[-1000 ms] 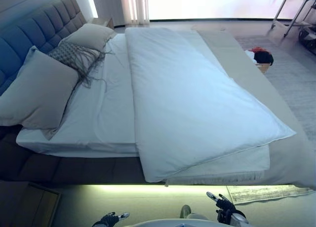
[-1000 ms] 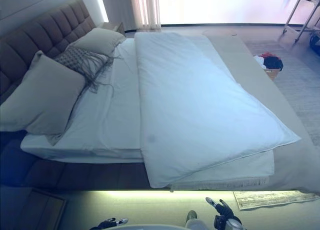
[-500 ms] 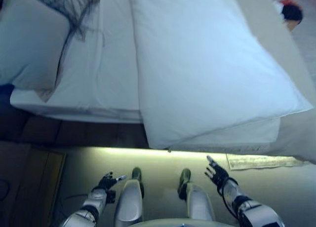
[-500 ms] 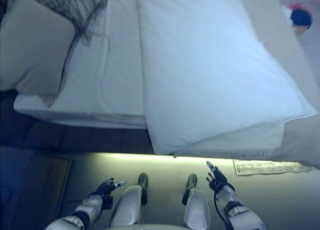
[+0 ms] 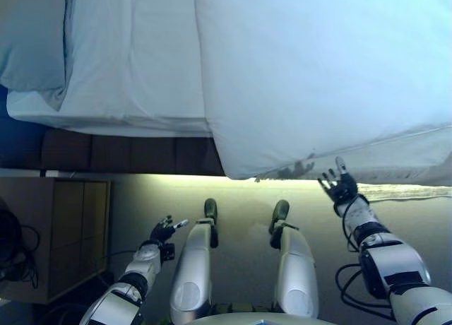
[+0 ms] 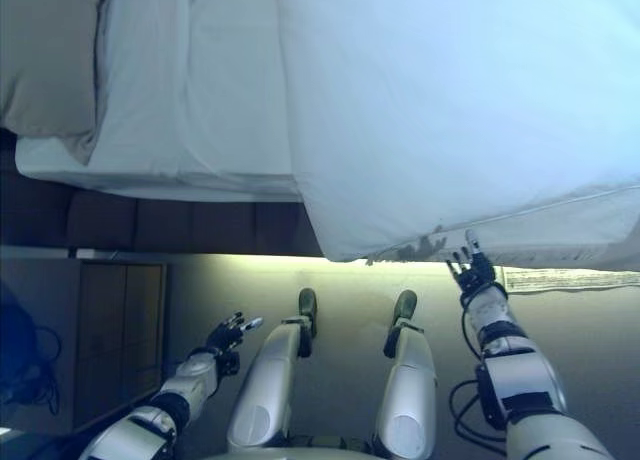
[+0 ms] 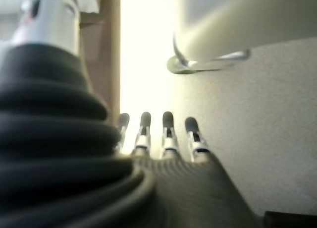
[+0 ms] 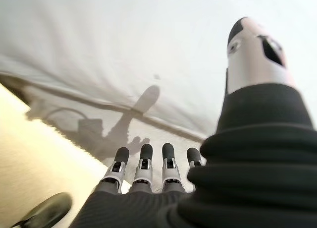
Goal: Make the bed neatly
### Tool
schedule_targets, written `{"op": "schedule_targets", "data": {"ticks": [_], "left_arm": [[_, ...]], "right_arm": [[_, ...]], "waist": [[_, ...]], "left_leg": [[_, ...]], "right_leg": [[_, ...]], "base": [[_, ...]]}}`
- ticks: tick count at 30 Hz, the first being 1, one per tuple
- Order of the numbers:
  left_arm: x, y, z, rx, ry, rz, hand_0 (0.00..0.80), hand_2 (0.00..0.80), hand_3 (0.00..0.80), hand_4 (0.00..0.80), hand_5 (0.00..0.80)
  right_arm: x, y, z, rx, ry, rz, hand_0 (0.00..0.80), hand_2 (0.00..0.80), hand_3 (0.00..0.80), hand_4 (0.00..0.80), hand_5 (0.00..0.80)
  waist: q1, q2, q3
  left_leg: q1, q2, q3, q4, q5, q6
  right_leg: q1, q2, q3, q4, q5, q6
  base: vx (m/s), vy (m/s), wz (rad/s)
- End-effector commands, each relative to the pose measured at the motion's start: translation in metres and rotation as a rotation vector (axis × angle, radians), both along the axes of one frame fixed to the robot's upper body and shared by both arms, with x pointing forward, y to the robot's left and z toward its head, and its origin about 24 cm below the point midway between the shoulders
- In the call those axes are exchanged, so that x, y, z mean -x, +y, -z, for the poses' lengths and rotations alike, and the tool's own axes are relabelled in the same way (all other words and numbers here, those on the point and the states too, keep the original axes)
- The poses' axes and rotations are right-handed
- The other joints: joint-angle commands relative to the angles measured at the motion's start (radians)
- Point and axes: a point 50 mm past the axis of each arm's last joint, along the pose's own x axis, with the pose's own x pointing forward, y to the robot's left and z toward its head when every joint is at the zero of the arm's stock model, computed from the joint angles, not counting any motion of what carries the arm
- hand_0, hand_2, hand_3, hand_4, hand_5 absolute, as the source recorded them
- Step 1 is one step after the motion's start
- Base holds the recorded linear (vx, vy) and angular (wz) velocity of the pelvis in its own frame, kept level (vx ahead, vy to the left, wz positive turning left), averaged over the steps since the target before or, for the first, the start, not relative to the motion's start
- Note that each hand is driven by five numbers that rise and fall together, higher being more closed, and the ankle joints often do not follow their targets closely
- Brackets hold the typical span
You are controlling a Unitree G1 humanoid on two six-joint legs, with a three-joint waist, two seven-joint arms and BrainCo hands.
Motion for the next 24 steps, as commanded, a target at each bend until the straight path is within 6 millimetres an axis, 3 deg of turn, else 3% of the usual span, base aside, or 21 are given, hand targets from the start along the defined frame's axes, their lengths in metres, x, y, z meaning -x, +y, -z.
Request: {"op": "schedule_targets", "data": {"ticks": [1,10,24], "left_arm": [[0.009,0.004,0.004,0.015,-0.005,-0.041,0.000,0.000,0.000,0.000,0.000],[0.004,0.002,-0.004,0.077,-0.071,-0.088,0.000,0.000,0.000,0.000,0.000],[0.014,0.000,-0.003,0.124,-0.103,-0.120,0.000,0.000,0.000,0.000,0.000]], "right_arm": [[-0.005,-0.022,-0.027,0.014,-0.059,0.047,0.000,0.000,0.000,0.000,0.000],[-0.019,-0.043,-0.078,0.116,-0.118,0.070,0.000,0.000,0.000,0.000,0.000],[-0.039,-0.049,-0.173,0.297,-0.327,0.036,0.000,0.000,0.000,0.000,0.000]], "waist": [[0.021,0.007,-0.021],[0.026,0.043,0.009],[0.050,0.074,0.035]], "left_leg": [[-0.073,0.017,-0.007,0.048,-0.019,-0.008],[-0.180,0.019,-0.016,0.126,-0.059,0.007],[-0.245,0.020,-0.028,0.098,-0.023,0.004]], "right_leg": [[-0.037,-0.012,0.032,-0.017,-0.001,0.038],[-0.169,-0.002,0.065,0.096,-0.057,0.019],[-0.254,-0.001,0.070,0.134,-0.063,0.007]], "base": [[-0.034,0.023,0.04],[0.024,0.001,0.00],[0.003,0.008,0.00]]}}
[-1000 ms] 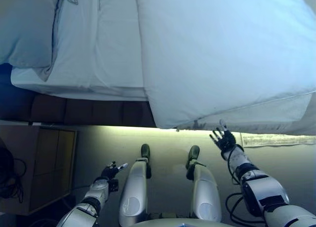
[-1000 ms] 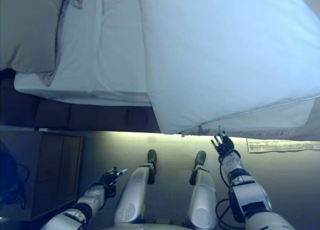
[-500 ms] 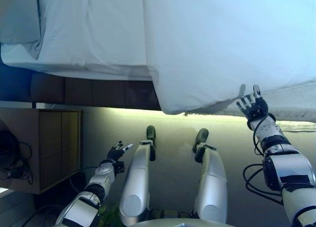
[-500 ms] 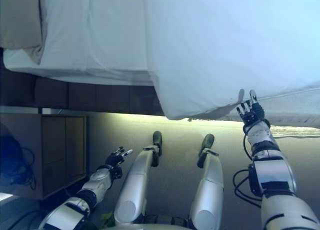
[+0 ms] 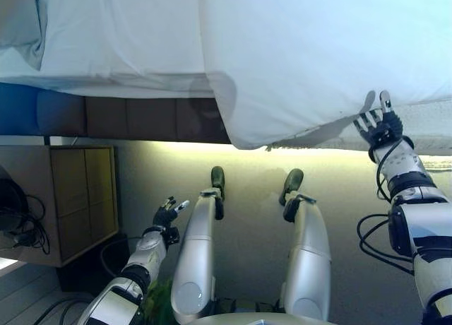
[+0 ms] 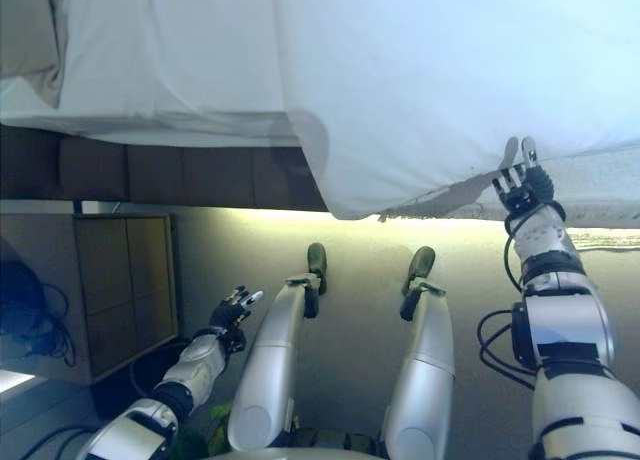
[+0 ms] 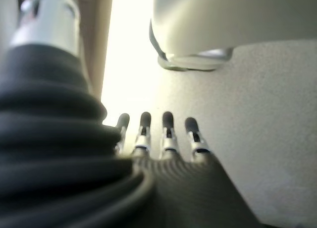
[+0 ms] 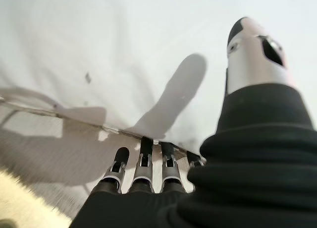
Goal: Make the bed neatly
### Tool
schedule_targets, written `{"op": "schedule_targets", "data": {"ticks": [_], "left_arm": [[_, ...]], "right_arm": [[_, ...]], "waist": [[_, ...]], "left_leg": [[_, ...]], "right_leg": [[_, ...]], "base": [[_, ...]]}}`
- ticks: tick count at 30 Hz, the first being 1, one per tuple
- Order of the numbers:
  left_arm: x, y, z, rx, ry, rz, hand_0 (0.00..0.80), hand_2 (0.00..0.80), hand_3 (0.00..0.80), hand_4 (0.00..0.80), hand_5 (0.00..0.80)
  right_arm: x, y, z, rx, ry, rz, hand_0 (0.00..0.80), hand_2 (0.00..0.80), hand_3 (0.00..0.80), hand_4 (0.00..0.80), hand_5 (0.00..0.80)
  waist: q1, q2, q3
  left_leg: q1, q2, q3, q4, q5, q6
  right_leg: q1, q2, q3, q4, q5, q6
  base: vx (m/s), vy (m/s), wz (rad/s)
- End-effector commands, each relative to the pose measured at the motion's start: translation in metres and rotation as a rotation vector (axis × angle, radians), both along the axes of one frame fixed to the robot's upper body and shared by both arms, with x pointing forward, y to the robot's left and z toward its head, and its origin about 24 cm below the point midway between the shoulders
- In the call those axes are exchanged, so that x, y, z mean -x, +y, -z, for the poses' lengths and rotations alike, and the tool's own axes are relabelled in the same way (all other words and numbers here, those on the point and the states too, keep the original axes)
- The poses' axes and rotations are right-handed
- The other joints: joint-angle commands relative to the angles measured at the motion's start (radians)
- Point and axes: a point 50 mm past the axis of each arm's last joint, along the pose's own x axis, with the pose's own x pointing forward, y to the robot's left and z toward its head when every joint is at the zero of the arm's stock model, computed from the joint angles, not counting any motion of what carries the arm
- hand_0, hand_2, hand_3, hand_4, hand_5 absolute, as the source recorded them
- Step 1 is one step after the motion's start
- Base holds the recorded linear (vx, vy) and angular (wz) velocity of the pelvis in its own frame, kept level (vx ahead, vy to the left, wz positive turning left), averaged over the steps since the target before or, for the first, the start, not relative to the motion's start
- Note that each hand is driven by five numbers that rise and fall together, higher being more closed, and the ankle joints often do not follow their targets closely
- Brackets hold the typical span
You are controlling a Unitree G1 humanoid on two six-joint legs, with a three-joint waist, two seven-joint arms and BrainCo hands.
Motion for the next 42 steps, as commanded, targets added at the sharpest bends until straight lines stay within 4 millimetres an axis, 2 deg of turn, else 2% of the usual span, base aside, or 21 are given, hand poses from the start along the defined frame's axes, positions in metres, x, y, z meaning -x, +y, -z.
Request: {"op": "schedule_targets", "data": {"ticks": [1,2,4,5,9,10,11,12,17,21,24,26,32,35,36,39,42], "left_arm": [[0.026,0.012,0.013,-0.012,0.043,-0.038,0.000,0.000,0.000,0.000,0.000],[0.028,0.012,0.014,-0.009,0.046,-0.038,0.000,0.000,0.000,0.000,0.000],[0.032,0.013,0.016,-0.002,0.048,-0.036,0.000,0.000,0.000,0.000,0.000],[0.034,0.013,0.017,0.000,0.048,-0.033,0.000,0.000,0.000,0.000,0.000],[0.036,0.010,0.017,0.020,0.040,-0.027,0.000,0.000,0.000,0.000,0.000],[0.037,0.010,0.018,0.025,0.039,-0.025,0.000,0.000,0.000,0.000,0.000],[0.038,0.009,0.019,0.027,0.039,-0.024,0.000,0.000,0.000,0.000,0.000],[0.039,0.009,0.019,0.029,0.040,-0.024,0.000,0.000,0.000,0.000,0.000],[0.043,0.011,0.021,0.027,0.053,-0.026,0.000,0.000,0.000,0.000,0.000],[0.049,0.016,0.023,0.020,0.060,-0.029,0.000,0.000,0.000,0.000,0.000],[0.049,0.018,0.021,0.011,0.037,-0.017,0.000,0.000,0.000,0.000,0.000],[0.046,0.018,0.019,0.006,0.021,-0.010,0.000,0.000,0.000,0.000,0.000],[0.028,0.018,0.001,0.013,-0.074,0.013,0.000,0.000,0.000,0.000,0.000],[0.016,0.018,-0.009,0.018,-0.110,0.009,0.000,0.000,0.000,0.000,0.000],[0.012,0.019,-0.013,0.017,-0.130,-0.001,0.000,0.000,0.000,0.000,0.000],[0.000,0.022,-0.024,0.001,-0.182,-0.027,0.000,0.000,0.000,0.000,0.000],[-0.017,0.031,-0.045,-0.006,-0.265,-0.086,0.000,0.000,0.000,0.000,0.000]], "right_arm": [[0.000,-0.014,-0.055,0.157,-0.138,-0.009,0.000,0.000,0.000,0.000,0.000],[-0.001,-0.012,-0.059,0.179,-0.154,-0.028,0.000,0.000,0.000,0.000,0.000],[-0.003,-0.006,-0.064,0.211,-0.175,-0.058,0.220,0.220,0.220,0.220,0.220],[-0.004,-0.005,-0.066,0.225,-0.174,-0.067,0.248,0.248,0.248,0.248,0.248],[-0.005,-0.004,-0.081,0.285,-0.190,-0.082,0.245,0.245,0.245,0.245,0.245],[-0.005,-0.005,-0.085,0.300,-0.201,-0.080,0.304,0.304,0.304,0.304,0.304],[-0.005,-0.005,-0.091,0.316,-0.217,-0.078,0.502,0.502,0.502,0.502,0.502],[-0.004,-0.006,-0.097,0.327,-0.238,-0.079,0.800,0.800,0.800,0.800,0.800],[-0.006,0.002,-0.124,0.401,-0.325,-0.105,0.800,0.800,0.800,0.800,0.800],[-0.006,0.004,-0.125,0.416,-0.314,-0.120,0.800,0.800,0.800,0.800,0.800],[-0.007,0.005,-0.119,0.408,-0.289,-0.143,0.800,0.800,0.800,0.800,0.800],[-0.008,0.006,-0.107,0.397,-0.264,-0.162,0.800,0.800,0.800,0.800,0.800],[-0.011,0.013,-0.080,0.384,-0.194,-0.238,0.800,0.800,0.800,0.800,0.800],[-0.013,0.020,-0.065,0.365,-0.150,-0.279,0.800,0.800,0.800,0.800,0.800],[-0.014,0.023,-0.060,0.359,-0.133,-0.293,0.800,0.800,0.800,0.800,0.800],[-0.016,0.031,-0.048,0.326,-0.112,-0.330,0.800,0.800,0.800,0.800,0.800],[-0.018,0.042,-0.036,0.276,-0.113,-0.380,0.800,0.800,0.800,0.800,0.800]], "waist": [[0.006,0.029,-0.010],[0.007,0.029,-0.010],[0.010,0.029,-0.010],[0.010,0.030,-0.011],[0.012,0.037,-0.015],[0.014,0.040,-0.017],[0.014,0.042,-0.017],[0.016,0.044,-0.017],[0.020,0.045,-0.018],[0.025,0.036,-0.021],[0.026,0.026,-0.024],[0.026,0.017,-0.033],[0.024,-0.007,-0.071],[0.024,-0.021,-0.101],[0.023,-0.025,-0.107],[0.023,-0.036,-0.131],[0.025,-0.046,-0.159]], "left_leg": [[-0.006,0.009,-0.020,-0.032,0.000,0.008],[0.001,0.011,-0.020,-0.039,0.004,0.005],[0.018,0.015,-0.016,-0.050,0.009,0.002],[0.026,0.017,-0.014,-0.054,0.011,0.001],[0.047,0.021,-0.006,-0.067,0.022,-0.003],[0.053,0.021,-0.005,-0.070,0.024,-0.005],[0.057,0.021,-0.004,-0.073,0.025,-0.006],[0.061,0.021,-0.003,-0.077,0.027,-0.006],[0.075,0.024,-0.004,-0.099,0.037,-0.011],[0.110,0.030,0.000,-0.124,0.043,-0.017],[0.144,0.035,0.003,-0.145,0.047,-0.022],[0.180,0.039,0.008,-0.167,0.052,-0.026],[0.302,0.054,0.026,-0.269,0.076,-0.037],[0.379,0.064,0.039,-0.347,0.097,-0.045],[0.395,0.066,0.050,-0.374,0.127,-0.040],[0.456,0.074,0.058,-0.429,0.140,-0.046],[0.516,0.080,0.064,-0.482,0.153,-0.050]], "right_leg": [[0.008,0.005,0.030,-0.030,-0.011,0.035],[0.015,0.005,0.026,-0.035,-0.011,0.034],[0.031,0.003,0.018,-0.042,-0.012,0.034],[0.037,0.001,0.016,-0.044,-0.013,0.033],[0.054,-0.007,0.009,-0.049,-0.014,0.032],[0.058,-0.009,0.009,-0.050,-0.015,0.032],[0.061,-0.010,0.007,-0.050,-0.016,0.032],[0.063,-0.010,0.006,-0.051,-0.017,0.031],[0.072,-0.008,0.000,-0.060,-0.017,0.029],[0.111,-0.008,-0.015,-0.086,-0.015,0.029],[0.150,-0.006,-0.028,-0.113,-0.010,0.030],[0.192,-0.004,-0.038,-0.139,-0.006,0.032],[0.319,0.001,-0.065,-0.252,0.020,0.055],[0.403,0.009,-0.080,-0.334,0.042,0.068],[0.424,0.009,-0.094,-0.366,0.074,0.062],[0.490,0.012,-0.106,-0.422,0.092,0.070],[0.555,0.015,-0.119,-0.472,0.107,0.079]], "base": [[-0.022,0.002,0.03],[-0.017,0.013,0.03],[-0.001,0.017,0.00],[0.004,0.042,0.00],[0.010,0.049,-0.03],[0.017,0.040,-0.02],[0.000,0.000,0.00],[0.000,0.000,0.00],[0.000,0.000,0.00],[0.000,0.000,0.00],[0.011,0.003,-0.01],[0.058,0.009,-0.04],[0.070,0.010,-0.02],[0.045,0.014,-0.09],[0.000,0.000,0.00],[0.051,0.004,-0.01],[0.088,-0.009,0.00]]}}
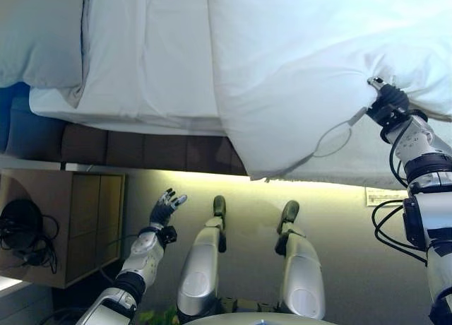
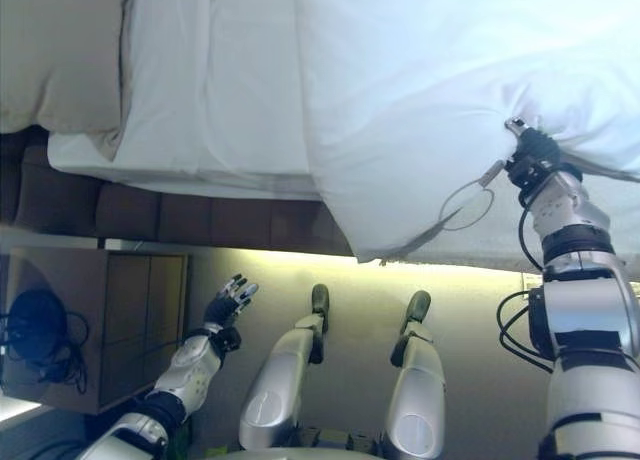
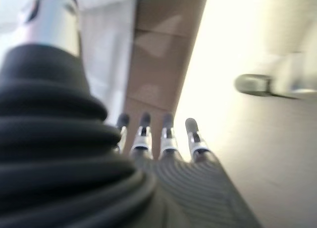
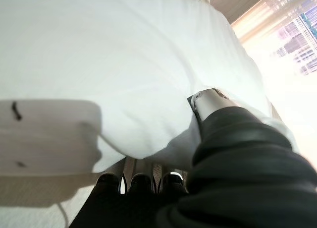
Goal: Make the bed neatly
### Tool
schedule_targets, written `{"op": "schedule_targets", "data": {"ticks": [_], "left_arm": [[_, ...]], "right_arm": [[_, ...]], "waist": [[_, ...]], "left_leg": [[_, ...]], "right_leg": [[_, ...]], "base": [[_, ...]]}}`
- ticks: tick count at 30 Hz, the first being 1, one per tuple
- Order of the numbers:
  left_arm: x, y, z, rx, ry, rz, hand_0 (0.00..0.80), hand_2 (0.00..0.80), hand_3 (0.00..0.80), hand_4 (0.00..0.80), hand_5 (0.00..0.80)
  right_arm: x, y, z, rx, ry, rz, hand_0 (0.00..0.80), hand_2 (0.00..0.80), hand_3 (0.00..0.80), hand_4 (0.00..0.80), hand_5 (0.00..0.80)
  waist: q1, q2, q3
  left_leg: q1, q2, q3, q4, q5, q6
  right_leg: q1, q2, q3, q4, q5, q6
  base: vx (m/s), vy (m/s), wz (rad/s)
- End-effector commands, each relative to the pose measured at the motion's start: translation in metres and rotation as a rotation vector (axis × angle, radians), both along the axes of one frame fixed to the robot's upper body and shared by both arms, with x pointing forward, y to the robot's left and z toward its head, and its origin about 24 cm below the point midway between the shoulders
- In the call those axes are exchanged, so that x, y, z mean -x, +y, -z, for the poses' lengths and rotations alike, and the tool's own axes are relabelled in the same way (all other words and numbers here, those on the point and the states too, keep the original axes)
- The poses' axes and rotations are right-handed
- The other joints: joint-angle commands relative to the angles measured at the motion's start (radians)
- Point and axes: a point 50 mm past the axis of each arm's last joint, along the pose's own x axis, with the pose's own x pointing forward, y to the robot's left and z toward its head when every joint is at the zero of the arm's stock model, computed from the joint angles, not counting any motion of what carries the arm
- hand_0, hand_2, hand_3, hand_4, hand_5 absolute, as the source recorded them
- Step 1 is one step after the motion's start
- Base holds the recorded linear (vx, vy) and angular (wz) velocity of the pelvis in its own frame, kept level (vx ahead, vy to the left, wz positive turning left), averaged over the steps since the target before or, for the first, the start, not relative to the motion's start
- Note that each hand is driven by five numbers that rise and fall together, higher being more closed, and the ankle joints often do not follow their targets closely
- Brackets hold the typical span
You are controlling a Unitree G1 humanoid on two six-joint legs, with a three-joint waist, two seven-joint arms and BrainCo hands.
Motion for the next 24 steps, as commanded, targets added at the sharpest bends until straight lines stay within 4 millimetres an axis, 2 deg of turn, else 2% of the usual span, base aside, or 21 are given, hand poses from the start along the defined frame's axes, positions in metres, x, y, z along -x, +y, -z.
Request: {"op": "schedule_targets", "data": {"ticks": [1,4,6,10,13,17,24], "left_arm": [[-0.013,0.025,-0.023,-0.024,-0.089,-0.112,0.000,0.000,0.000,0.000,0.000],[-0.031,0.025,-0.040,0.078,-0.129,-0.184,0.000,0.000,0.000,0.000,0.000],[-0.037,0.018,-0.041,0.155,-0.129,-0.207,0.000,0.000,0.000,0.000,0.000],[-0.046,-0.012,-0.036,0.443,-0.090,-0.195,0.000,0.000,0.000,0.000,0.000],[-0.042,-0.035,-0.025,0.608,-0.024,-0.146,0.000,0.000,0.000,0.000,0.000],[-0.029,-0.074,-0.003,0.762,0.180,-0.012,0.000,0.000,0.000,0.000,0.000],[-0.014,-0.103,0.010,0.941,0.437,0.133,0.000,0.000,0.000,0.000,0.000]], "right_arm": [[-0.008,0.031,-0.002,-0.037,-0.101,-0.159,0.800,0.800,0.800,0.800,0.800],[-0.012,0.052,0.009,-0.119,-0.108,-0.213,0.800,0.800,0.800,0.800,0.800],[-0.014,0.066,0.015,-0.141,-0.109,-0.245,0.800,0.800,0.800,0.800,0.800],[-0.018,0.095,0.015,-0.156,-0.103,-0.299,0.800,0.800,0.800,0.800,0.800],[-0.019,0.105,0.016,-0.170,-0.097,-0.306,0.800,0.800,0.800,0.800,0.800],[-0.023,0.124,0.007,-0.227,-0.125,-0.339,0.800,0.800,0.800,0.800,0.800],[-0.026,0.155,-0.010,-0.259,-0.203,-0.425,0.800,0.800,0.800,0.800,0.800]], "waist": [[0.020,-0.051,-0.156],[0.017,-0.070,-0.184],[0.014,-0.081,-0.197],[0.005,-0.110,-0.226],[0.002,-0.126,-0.235],[-0.007,-0.151,-0.229],[-0.025,-0.183,-0.199]], "left_leg": [[-0.008,0.068,0.019,-0.056,0.027,-0.041],[0.046,0.074,0.022,-0.102,0.035,-0.044],[0.075,0.076,0.026,-0.124,0.040,-0.046],[0.122,0.080,0.033,-0.162,0.046,-0.050],[0.142,0.085,0.036,-0.156,0.037,-0.051],[0.157,0.097,0.046,-0.154,0.026,-0.049],[0.138,0.110,0.059,-0.155,0.020,-0.044]], "right_leg": [[0.029,-0.046,-0.037,-0.029,-0.047,0.057],[0.092,-0.032,-0.052,-0.081,-0.036,0.063],[0.126,-0.025,-0.058,-0.106,-0.030,0.066],[0.184,-0.010,-0.063,-0.143,-0.031,0.066],[0.206,-0.006,-0.063,-0.147,-0.033,0.064],[0.217,0.005,-0.052,-0.152,-0.034,0.063],[0.194,0.026,-0.032,-0.161,-0.026,0.066]], "base": [[0.070,-0.032,-0.01],[0.094,-0.054,-0.01],[0.089,-0.047,-0.01],[0.084,-0.052,-0.05],[0.085,-0.057,-0.01],[0.055,-0.063,0.01],[-0.034,-0.075,-0.03]]}}
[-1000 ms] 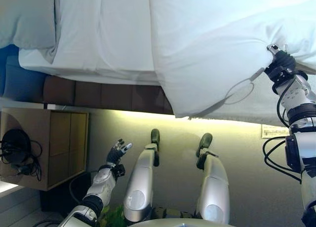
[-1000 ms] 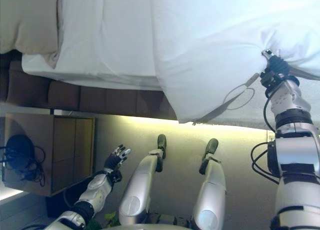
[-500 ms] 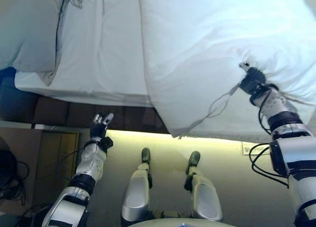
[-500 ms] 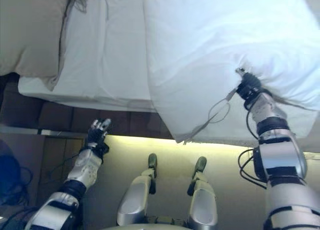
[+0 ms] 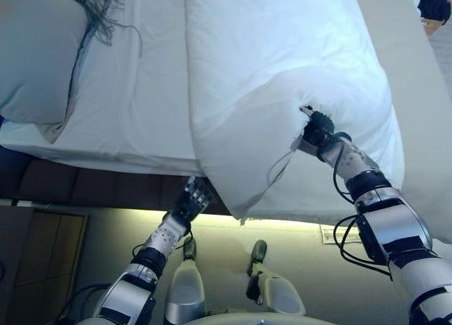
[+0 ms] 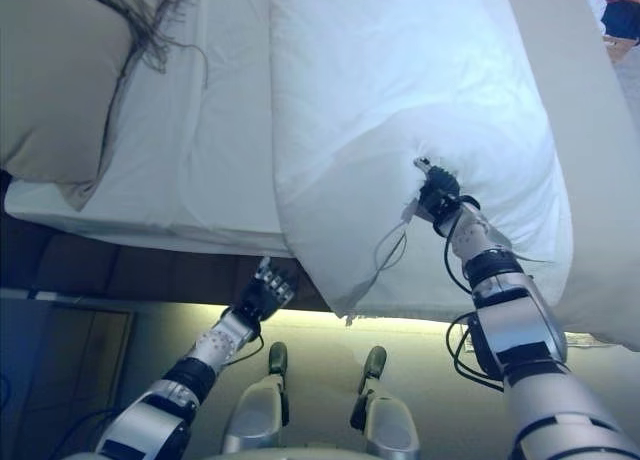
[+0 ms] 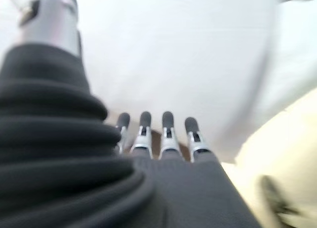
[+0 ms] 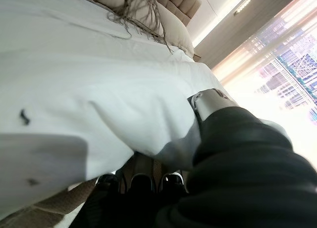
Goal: Make the bed neatly
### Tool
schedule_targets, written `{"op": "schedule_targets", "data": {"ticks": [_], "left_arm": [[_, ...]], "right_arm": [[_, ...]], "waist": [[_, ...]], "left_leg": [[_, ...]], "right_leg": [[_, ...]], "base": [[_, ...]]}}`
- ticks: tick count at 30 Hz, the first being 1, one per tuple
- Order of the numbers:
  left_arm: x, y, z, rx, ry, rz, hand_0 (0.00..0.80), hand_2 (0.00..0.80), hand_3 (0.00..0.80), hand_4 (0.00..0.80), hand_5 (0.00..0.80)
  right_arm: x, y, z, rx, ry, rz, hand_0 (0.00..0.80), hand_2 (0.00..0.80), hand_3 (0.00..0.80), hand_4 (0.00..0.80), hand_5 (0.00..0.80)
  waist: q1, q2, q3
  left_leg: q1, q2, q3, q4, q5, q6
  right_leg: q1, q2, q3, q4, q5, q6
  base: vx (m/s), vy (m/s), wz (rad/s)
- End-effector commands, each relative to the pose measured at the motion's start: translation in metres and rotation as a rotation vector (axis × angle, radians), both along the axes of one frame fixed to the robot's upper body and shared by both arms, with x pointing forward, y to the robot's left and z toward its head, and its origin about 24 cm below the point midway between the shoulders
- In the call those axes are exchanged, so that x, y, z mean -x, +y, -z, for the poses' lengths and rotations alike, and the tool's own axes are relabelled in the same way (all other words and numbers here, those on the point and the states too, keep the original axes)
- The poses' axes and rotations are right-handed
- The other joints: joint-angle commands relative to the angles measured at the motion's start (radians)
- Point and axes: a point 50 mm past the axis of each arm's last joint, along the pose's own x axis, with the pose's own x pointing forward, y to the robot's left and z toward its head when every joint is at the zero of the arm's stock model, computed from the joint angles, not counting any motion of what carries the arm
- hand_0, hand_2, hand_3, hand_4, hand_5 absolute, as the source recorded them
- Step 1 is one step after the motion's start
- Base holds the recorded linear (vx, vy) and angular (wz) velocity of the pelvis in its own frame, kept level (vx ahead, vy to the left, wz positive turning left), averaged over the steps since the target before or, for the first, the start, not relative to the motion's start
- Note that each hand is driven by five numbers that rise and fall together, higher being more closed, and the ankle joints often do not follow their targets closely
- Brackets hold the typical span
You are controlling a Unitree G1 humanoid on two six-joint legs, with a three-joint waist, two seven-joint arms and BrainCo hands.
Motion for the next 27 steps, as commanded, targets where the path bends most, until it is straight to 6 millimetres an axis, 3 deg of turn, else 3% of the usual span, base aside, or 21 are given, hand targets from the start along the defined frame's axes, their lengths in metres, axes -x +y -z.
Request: {"op": "schedule_targets", "data": {"ticks": [1,4,12,27], "left_arm": [[0.000,-0.036,-0.005,0.172,0.051,0.173,0.000,0.000,0.000,0.000,0.000],[0.009,-0.046,-0.003,0.302,0.146,0.190,0.000,0.000,0.000,0.000,0.000],[0.017,-0.062,-0.008,0.430,0.275,0.233,0.000,0.000,0.000,0.000,0.000],[-0.007,-0.107,-0.058,0.619,0.103,0.340,0.000,0.000,0.000,0.000,0.000]], "right_arm": [[-0.012,0.038,-0.077,-0.100,-0.320,-0.127,0.800,0.800,0.800,0.800,0.800],[-0.012,0.043,-0.080,-0.112,-0.336,-0.139,0.800,0.800,0.800,0.800,0.800],[-0.010,0.061,-0.089,-0.191,-0.386,-0.167,0.800,0.800,0.800,0.800,0.800],[0.019,0.124,-0.094,-0.411,-0.449,-0.322,0.800,0.800,0.800,0.800,0.800]], "waist": [[0.007,-0.023,-0.026],[0.006,-0.035,-0.019],[0.008,-0.063,-0.003],[-0.040,-0.109,0.021]], "left_leg": [[-0.047,0.060,0.038,-0.007,-0.005,-0.004],[-0.053,0.064,0.040,-0.006,-0.007,-0.004],[-0.062,0.072,0.041,0.000,-0.018,-0.007],[-0.079,0.086,0.062,0.023,-0.024,-0.010]], "right_leg": [[-0.033,-0.066,-0.005,0.092,-0.096,0.082],[-0.034,-0.061,-0.002,0.087,-0.094,0.083],[-0.032,-0.053,0.000,0.075,-0.091,0.085],[-0.055,-0.034,0.036,0.082,-0.086,0.085]], "base": [[-0.027,-0.088,-0.11],[-0.012,-0.071,-0.09],[-0.011,-0.073,-0.04],[-0.011,-0.039,-0.06]]}}
